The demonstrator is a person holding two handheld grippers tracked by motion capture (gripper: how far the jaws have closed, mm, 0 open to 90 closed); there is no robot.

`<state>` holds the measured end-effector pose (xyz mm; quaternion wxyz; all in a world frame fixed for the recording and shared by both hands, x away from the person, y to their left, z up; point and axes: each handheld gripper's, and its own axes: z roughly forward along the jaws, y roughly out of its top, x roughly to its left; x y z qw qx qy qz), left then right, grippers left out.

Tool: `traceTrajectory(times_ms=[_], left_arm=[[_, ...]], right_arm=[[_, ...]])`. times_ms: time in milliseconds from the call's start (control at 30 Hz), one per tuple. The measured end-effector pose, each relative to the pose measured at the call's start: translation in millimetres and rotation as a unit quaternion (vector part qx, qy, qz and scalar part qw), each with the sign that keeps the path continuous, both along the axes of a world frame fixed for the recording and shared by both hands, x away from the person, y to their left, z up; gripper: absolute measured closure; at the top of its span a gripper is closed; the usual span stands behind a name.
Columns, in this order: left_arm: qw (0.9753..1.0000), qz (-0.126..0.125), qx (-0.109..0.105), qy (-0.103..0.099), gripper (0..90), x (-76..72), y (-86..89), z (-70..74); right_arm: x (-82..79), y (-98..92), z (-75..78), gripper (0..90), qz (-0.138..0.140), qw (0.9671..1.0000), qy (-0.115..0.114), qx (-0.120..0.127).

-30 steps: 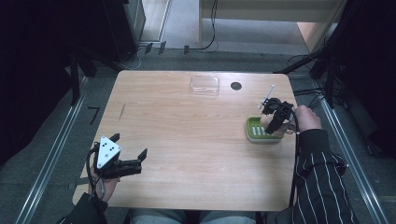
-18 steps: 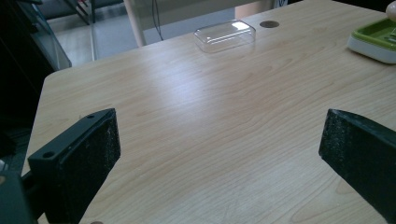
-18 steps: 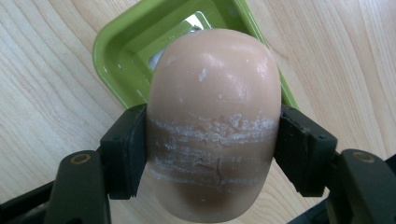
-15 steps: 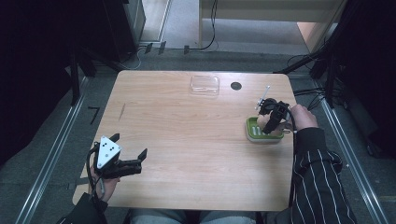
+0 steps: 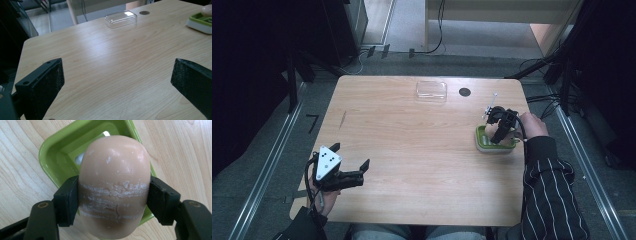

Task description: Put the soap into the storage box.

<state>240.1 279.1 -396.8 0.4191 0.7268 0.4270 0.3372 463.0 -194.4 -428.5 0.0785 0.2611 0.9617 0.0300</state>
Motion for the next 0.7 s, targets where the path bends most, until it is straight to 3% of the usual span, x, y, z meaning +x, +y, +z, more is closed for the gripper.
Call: traceTrajectory(times_ms=[700], left_arm=[[1.0, 0.0, -0.001, -0.001, 0.0, -0.2, -0.1, 0.4]], right_arm=[[4.4, 2.3, -10.6, 33.4, 0.008, 0.9999, 0.007, -0.004]])
